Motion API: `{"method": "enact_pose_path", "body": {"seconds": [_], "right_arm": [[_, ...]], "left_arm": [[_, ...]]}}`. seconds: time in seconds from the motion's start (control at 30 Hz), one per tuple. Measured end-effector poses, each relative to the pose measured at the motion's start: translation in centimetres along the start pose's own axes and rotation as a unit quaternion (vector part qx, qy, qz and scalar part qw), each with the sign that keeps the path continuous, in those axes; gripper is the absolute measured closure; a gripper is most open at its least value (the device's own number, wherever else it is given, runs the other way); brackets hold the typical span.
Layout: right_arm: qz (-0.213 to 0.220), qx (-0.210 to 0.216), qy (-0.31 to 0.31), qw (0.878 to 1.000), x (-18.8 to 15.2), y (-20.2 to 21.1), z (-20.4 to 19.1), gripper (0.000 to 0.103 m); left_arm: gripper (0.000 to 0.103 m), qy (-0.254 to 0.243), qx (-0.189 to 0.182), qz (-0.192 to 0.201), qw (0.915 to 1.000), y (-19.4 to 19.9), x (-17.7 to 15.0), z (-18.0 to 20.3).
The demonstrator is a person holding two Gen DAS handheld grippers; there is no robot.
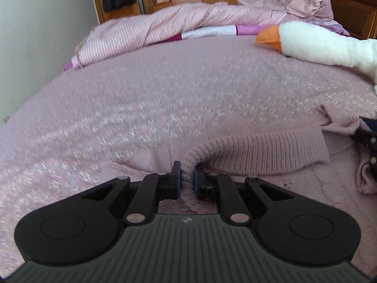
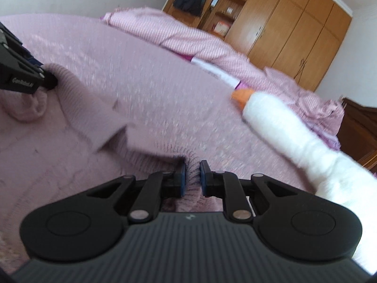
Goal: Fold small clothes
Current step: 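Carry the hem over the cardigan body toward the collar and open both grippers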
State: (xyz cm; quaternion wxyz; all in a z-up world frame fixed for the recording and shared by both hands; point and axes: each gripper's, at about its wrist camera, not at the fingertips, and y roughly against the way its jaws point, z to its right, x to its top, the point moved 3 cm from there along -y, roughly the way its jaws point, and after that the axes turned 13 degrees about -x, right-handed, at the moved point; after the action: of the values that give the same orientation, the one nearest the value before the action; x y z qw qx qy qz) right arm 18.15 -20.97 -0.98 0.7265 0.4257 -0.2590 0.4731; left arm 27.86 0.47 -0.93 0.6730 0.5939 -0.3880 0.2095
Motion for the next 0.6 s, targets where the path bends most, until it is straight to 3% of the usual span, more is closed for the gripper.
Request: {"method": "enact_pose_path", "body": {"seconds": [0.23,0.3,0.4,0.47,0.6], "right_arm": [[-0.009,0.013,-0.043,0.999,-0.7,-1.3,0.3,0.082],[-0.014,0.017,-0.06,0.998,-0.7,-0.8,1.1,0.073],[-0.01,0.02,-0.083,0.996,-0.9,0.2,2.5,0.057],[-0.004,0.02,-0.091,0.996,-1.0,1.1,3.4,0.057],[0.003,0.028,-0.107,0.994,-1.7,3.0,5.1,0.056]], "left_arm": [[0.09,-0.009,-0.012,0.002,0.9999,0.3,-0.4,-0.1],[0.083,-0.011,-0.021,0.005,0.9997,1.5,-0.4,-0.3],[0.061,-0.005,-0.031,0.01,0.9995,3.7,-0.5,-0.6],[0.046,-0.002,-0.034,0.018,0.9993,5.3,-0.7,-0.9],[0.044,-0.007,-0.04,0.022,0.9989,8.1,-1.4,-1.5]]}}
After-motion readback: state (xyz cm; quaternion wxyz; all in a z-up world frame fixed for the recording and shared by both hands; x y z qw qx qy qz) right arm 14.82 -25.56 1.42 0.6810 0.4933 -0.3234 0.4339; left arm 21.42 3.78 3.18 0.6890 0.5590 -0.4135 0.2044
